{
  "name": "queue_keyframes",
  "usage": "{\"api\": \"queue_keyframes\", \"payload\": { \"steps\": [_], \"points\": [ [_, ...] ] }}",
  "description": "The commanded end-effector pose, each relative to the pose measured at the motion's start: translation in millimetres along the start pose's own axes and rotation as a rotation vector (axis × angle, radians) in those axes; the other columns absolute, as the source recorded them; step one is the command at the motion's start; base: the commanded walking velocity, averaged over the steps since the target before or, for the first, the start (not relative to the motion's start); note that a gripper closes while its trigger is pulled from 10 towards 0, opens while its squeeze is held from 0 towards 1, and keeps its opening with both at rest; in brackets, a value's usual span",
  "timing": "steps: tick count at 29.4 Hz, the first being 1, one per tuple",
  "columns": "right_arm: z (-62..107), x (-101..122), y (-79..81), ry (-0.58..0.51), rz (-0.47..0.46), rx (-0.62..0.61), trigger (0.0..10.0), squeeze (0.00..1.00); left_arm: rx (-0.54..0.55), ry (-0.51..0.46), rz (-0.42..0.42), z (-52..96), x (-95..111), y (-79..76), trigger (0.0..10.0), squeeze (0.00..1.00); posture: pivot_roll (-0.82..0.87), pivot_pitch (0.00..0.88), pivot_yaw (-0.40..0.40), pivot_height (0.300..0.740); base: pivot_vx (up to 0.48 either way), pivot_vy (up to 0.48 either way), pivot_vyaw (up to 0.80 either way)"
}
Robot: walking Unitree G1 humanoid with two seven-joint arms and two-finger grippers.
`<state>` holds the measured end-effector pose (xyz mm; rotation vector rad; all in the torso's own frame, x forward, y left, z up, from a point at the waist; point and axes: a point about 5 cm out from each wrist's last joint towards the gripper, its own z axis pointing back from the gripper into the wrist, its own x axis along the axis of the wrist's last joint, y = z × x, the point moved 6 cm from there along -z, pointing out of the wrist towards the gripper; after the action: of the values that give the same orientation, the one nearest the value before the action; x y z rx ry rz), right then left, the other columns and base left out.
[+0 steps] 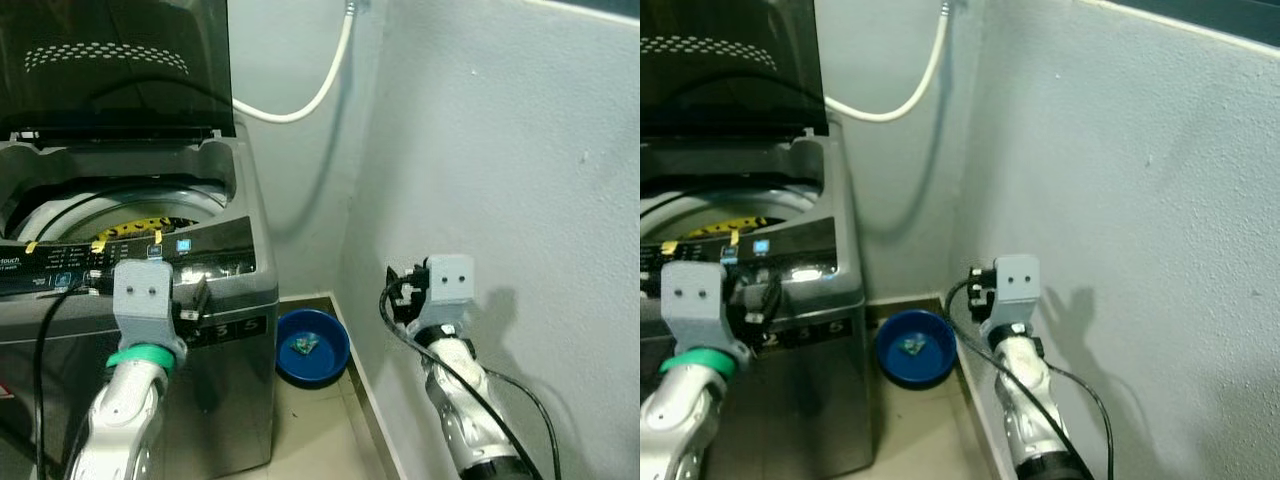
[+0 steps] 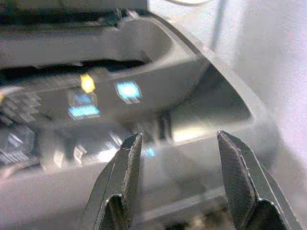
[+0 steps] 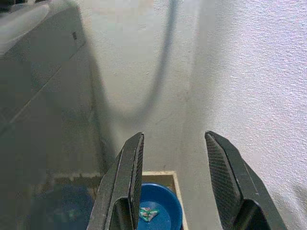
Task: Clothes washing
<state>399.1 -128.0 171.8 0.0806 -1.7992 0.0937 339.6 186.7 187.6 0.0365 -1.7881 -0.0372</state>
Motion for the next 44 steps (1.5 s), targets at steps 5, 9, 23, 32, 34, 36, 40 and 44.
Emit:
{"api": "queue_keyframes", "payload": {
  "steps": [5,9,23,32,34,36,40,44],
  "points": [
    [14.0,-6.6,-5.8,0.003,-0.027,0.018,10.0,0.00,-0.025,0.030,0.051,12.3,-17.9,-9.1,10.0,0.00,0.08,0.047,0.005,0.740,0.000,0.000,0.00],
    [14.9,-6.6,0.9,0.007,-0.058,0.053,10.0,0.00,-0.008,0.013,0.064,13.9,-15.3,-7.9,10.0,0.00,0.06,0.042,0.001,0.740,0.000,0.000,0.00],
    [10.5,-1.9,20.7,-0.011,-0.027,0.151,10.0,0.00,0.006,-0.020,0.047,8.3,-14.8,-10.5,10.0,0.00,0.06,0.026,-0.022,0.740,0.000,0.000,0.29],
    [11.5,-0.6,22.7,-0.015,-0.023,0.164,10.0,0.00,-0.014,-0.012,0.036,6.6,-16.7,-16.9,10.0,0.00,0.07,0.034,-0.020,0.740,0.000,0.000,0.80],
    [11.9,-1.2,22.8,-0.014,-0.024,0.165,10.0,0.00,-0.013,-0.013,0.032,6.4,-16.5,-16.9,10.0,0.00,0.07,0.034,-0.022,0.740,0.000,0.000,0.80],
    [12.1,-1.6,22.8,-0.012,-0.024,0.165,10.0,0.00,-0.012,-0.014,0.029,6.2,-16.4,-16.9,10.0,0.00,0.07,0.034,-0.022,0.740,0.000,0.000,0.80],
    [12.1,-1.5,23.1,-0.014,-0.024,0.168,10.0,0.00,-0.005,-0.013,0.022,8.2,-19.0,-15.7,10.0,0.00,0.07,0.037,-0.022,0.740,0.000,0.000,0.80],
    [11.4,-0.7,23.1,-0.018,-0.025,0.168,10.0,0.00,-0.007,-0.015,0.020,8.4,-19.0,-16.1,10.0,0.00,0.07,0.038,-0.022,0.740,0.000,0.000,0.80]
  ]
}}
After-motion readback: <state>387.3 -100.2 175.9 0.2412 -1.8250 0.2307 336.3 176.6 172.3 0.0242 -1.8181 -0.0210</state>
